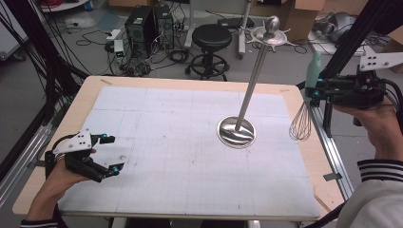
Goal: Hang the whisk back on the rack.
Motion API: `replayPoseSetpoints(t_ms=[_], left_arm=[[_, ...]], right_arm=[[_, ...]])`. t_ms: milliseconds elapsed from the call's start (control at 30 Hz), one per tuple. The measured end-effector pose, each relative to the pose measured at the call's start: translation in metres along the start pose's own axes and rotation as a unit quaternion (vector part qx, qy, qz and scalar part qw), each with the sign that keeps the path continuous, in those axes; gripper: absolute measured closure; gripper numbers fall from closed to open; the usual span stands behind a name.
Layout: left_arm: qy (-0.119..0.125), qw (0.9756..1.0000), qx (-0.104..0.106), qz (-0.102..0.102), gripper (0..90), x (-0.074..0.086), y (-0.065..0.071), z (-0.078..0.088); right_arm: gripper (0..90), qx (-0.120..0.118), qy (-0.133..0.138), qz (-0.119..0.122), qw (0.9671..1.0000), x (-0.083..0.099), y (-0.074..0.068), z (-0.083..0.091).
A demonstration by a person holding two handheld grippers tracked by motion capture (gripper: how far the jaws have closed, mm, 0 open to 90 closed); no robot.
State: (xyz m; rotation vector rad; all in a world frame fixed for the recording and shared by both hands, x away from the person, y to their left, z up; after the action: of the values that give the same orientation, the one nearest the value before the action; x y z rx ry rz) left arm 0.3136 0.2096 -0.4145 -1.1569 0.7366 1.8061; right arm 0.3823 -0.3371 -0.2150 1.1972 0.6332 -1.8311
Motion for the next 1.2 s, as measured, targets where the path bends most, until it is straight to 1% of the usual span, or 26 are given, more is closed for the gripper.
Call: replayPoseSetpoints(t_ms=[167, 367, 433, 500, 633, 733, 900, 1000, 1033, 1100, 1200], left_arm=[[0.0, 1.0, 0.0, 0.001, 1.7, 0.001, -0.001, 0.0], [-0.001, 1.0, 0.0, 0.003, 1.7, 0.003, -0.001, 0.001], [-0.001, 1.0, -0.001, 0.004, 1.7, 0.003, -0.001, 0.001], [-0.001, 1.0, -0.002, 0.006, 1.7, 0.004, -0.002, 0.002], [-0.001, 1.0, -0.002, 0.007, 1.7, 0.004, -0.001, 0.001], [-0.003, 1.0, -0.001, 0.005, 1.7, 0.005, -0.001, 0.001], [-0.002, 1.0, -0.003, 0.007, 1.7, 0.005, -0.002, 0.001], [-0.002, 1.0, -0.003, 0.007, 1.7, 0.005, -0.002, 0.001], [-0.003, 1.0, -0.001, 0.005, 1.7, 0.005, -0.002, 0.001], [-0.002, 1.0, -0.001, 0.005, 1.7, 0.005, -0.002, 0.001], [-0.001, 1.0, -0.001, 0.006, 1.7, 0.005, -0.002, 0.002]], right_arm=[[69.1, -0.002, -0.002, 0.0, 1.0, -0.007, 0.002, -0.005], [69.1, 0.001, 0.0, -0.003, 1.0, -0.011, 0.006, -0.007], [69.1, 0.0, 0.002, 0.0, 1.0, -0.012, 0.007, -0.009], [69.1, 0.001, -0.001, -0.001, 1.0, -0.013, 0.008, -0.011], [69.1, -0.005, 0.004, -0.006, 1.0, -0.016, 0.01, -0.016], [69.1, -0.009, 0.0, -0.011, 0.9999, -0.018, 0.012, -0.02], [69.1, -0.012, -0.002, -0.005, 0.9999, -0.021, 0.014, -0.025], [69.0, -0.012, 0.001, -0.007, 0.9999, -0.023, 0.015, -0.027], [69.0, -0.013, -0.001, -0.012, 0.9998, -0.023, 0.015, -0.027], [69.0, -0.01, -0.003, -0.011, 0.9999, -0.023, 0.016, -0.029], [69.0, -0.01, -0.001, -0.017, 0.9998, -0.022, 0.017, -0.029]])
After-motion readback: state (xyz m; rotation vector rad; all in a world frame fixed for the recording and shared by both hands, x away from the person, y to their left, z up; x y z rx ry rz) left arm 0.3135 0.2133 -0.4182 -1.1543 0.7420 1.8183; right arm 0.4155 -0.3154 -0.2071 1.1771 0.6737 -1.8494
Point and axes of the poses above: each handheld gripper's, and its own axes: z roughly backward along the jaws, x roughly out of its underside, y roughly to its right, the point moved 8 cm from there along -z, roughly forward along the jaws, and after that the axes turned 2 degrees about x, right-handed, at the moved point
